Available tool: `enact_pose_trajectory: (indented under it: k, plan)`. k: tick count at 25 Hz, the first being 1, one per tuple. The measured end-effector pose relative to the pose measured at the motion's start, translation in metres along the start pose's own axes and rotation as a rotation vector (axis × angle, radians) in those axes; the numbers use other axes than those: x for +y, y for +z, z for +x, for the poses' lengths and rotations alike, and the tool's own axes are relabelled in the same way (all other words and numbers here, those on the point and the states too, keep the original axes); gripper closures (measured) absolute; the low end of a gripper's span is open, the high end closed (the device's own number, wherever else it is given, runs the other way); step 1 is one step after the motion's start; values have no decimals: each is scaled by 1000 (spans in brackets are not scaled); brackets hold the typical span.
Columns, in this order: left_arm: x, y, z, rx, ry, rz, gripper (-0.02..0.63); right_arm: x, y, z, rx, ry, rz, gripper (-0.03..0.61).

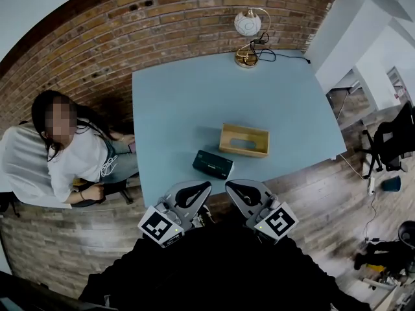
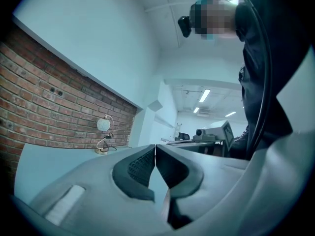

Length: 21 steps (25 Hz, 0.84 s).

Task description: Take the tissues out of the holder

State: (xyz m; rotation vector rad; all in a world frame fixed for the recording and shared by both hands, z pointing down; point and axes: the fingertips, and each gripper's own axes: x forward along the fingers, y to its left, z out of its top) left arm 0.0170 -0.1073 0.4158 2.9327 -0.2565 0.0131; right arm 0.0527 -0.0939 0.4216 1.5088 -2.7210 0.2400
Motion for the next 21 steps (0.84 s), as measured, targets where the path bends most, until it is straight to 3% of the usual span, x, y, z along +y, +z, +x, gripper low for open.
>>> enact_pose_trajectory:
  k: [10,21]
  plan:
    - [7,-9,0,15,-3,-15,604,-5,-14,3,32,-6,4,572]
    - [11,-4,2,-6,-13,24,604,-8,-13,6,38,-11,-1,572]
